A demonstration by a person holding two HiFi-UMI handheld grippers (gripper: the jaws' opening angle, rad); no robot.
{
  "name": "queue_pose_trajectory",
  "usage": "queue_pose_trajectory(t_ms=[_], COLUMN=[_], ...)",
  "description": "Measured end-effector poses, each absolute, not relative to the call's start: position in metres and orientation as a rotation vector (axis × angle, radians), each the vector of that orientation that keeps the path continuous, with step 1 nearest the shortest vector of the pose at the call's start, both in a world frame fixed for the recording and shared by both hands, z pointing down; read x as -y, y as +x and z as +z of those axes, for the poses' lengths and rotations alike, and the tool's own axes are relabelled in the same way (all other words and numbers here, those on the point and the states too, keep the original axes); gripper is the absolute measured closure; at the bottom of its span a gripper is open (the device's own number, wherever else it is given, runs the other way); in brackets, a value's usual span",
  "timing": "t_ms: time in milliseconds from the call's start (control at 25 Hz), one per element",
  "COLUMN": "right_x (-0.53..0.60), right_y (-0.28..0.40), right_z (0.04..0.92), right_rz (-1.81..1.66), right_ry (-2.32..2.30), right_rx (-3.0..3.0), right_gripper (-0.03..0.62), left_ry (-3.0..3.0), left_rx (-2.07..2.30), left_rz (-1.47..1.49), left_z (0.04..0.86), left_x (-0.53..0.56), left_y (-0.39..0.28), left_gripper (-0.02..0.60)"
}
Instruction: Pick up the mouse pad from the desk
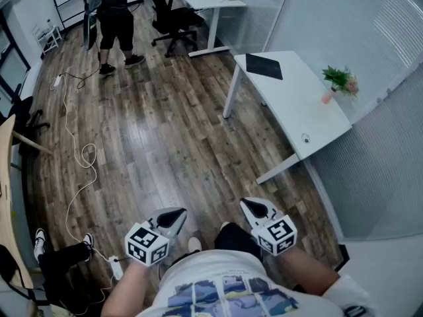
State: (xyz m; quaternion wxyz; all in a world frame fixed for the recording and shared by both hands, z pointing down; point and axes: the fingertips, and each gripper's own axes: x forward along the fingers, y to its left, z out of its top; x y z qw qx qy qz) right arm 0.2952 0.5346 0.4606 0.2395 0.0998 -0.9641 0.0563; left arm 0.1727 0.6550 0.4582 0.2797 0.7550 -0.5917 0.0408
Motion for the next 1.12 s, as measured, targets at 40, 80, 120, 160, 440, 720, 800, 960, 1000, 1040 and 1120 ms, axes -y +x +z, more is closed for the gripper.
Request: queue_pose_trajectory(t_ms=[40,80,120,160,440,720,800,960,1000,1040,1120], right_x=[-0.533,-0.53,-0.527,-0.523,-0.455,-0.357,-0.334,-0.293,-0.285,-0.277,-0.26], right_y=[0.294,0.292,0.29,0.289,0.263,0.235,0.231,0.228,0.227,0.226,0.223], right_z=[0.464,0.467,0.469,0.47,0.473,0.465,0.469,0.48,0.481,0.481,0.479], right_rz=[0.155,0.155,0.154,0.152,0.245,0.259,0.26,0.242,0.239,0.242,0.268], right_ry=[0.267,0.263,0.263,0.268,0.323,0.365,0.365,0.38,0.38,0.384,0.41], right_rx=[2.643,2.647,2.65,2.653,2.679,2.746,2.749,2.748,2.745,2.745,2.739], right_gripper=[0.597,0.597,0.597,0.597,0.595,0.569,0.562,0.543,0.533,0.533,0.528], left_ry=[2.013,2.004,1.999,2.0,2.029,2.071,2.075,2.107,2.114,2.118,2.128], left_rx=[1.591,1.595,1.597,1.597,1.585,1.576,1.578,1.568,1.563,1.557,1.544], left_rz=[0.095,0.084,0.077,0.074,0.1,0.17,0.183,0.192,0.183,0.174,0.172], left_z=[0.459,0.46,0.461,0.461,0.462,0.443,0.443,0.444,0.444,0.443,0.442], left_x=[-0.652,-0.65,-0.646,-0.641,-0.564,-0.456,-0.427,-0.375,-0.364,-0.353,-0.328], left_y=[0.167,0.162,0.157,0.153,0.126,0.096,0.09,0.089,0.089,0.088,0.083], left_gripper=[0.578,0.578,0.578,0.578,0.578,0.578,0.577,0.572,0.561,0.548,0.531])
